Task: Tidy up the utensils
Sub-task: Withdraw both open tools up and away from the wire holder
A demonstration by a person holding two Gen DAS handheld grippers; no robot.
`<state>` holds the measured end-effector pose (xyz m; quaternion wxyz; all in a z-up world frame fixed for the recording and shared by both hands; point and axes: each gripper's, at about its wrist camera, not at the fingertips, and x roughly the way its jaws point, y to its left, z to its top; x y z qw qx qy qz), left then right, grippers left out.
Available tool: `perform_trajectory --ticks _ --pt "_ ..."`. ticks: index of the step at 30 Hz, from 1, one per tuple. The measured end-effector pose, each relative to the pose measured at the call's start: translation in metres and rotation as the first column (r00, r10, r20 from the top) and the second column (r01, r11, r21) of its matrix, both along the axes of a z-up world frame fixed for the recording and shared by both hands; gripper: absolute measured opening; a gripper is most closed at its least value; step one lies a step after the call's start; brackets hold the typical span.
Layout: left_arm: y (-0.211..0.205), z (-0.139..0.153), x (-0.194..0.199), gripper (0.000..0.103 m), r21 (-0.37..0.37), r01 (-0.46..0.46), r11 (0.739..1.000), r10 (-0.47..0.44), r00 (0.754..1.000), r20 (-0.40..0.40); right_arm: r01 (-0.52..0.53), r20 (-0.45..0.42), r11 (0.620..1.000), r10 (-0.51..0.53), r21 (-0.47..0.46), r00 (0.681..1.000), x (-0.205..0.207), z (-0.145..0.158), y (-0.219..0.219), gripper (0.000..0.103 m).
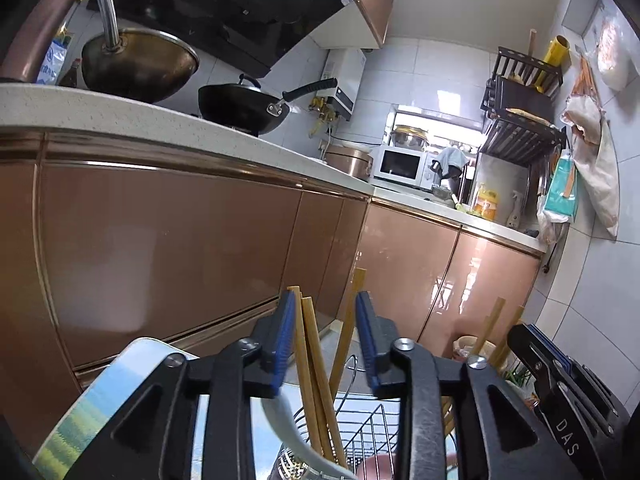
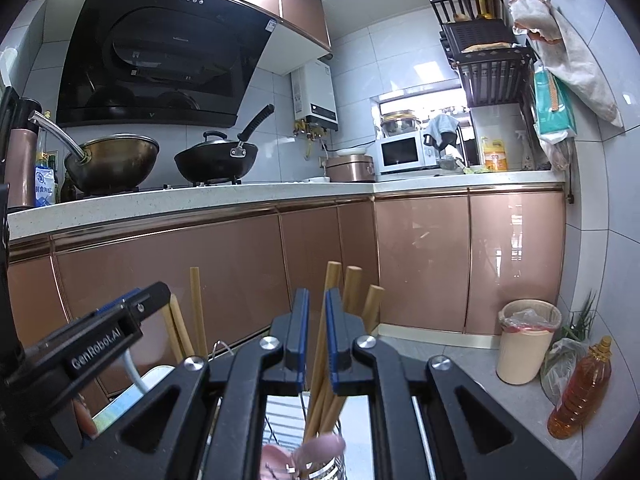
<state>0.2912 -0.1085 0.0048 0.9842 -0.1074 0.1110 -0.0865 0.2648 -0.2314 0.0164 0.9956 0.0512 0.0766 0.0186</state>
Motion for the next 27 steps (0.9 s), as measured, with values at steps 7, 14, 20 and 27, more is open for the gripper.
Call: perform_trajectory --ticks 7,14,20,27 --pt "0.013 0.013 -0.038 0.056 0.032 -0.023 0.999 0.023 1.000 -0.016 0.021 -0.025 1.000 -0.021 -0.001 0.999 -0.036 0.009 -0.006 0.026" --pt "0.024 0.015 -0.077 0.069 0.106 -0.051 0.993 0.062 0.993 -0.099 0.055 -0.090 0.998 -0.057 -0.027 0.994 -0.080 0.017 -0.004 0.043" --pt "0.034 0.020 -0.117 0.076 0.157 -0.066 0.985 0.084 0.990 -0.113 0.073 -0.127 0.997 -0.077 -0.037 0.989 -0.115 0.022 0.005 0.050" --pt "0.045 0.023 -0.157 0.079 0.180 -0.052 0.982 0.074 0.990 -0.119 0.071 -0.161 0.996 -0.080 -0.057 0.984 -0.146 0.022 0.019 0.053"
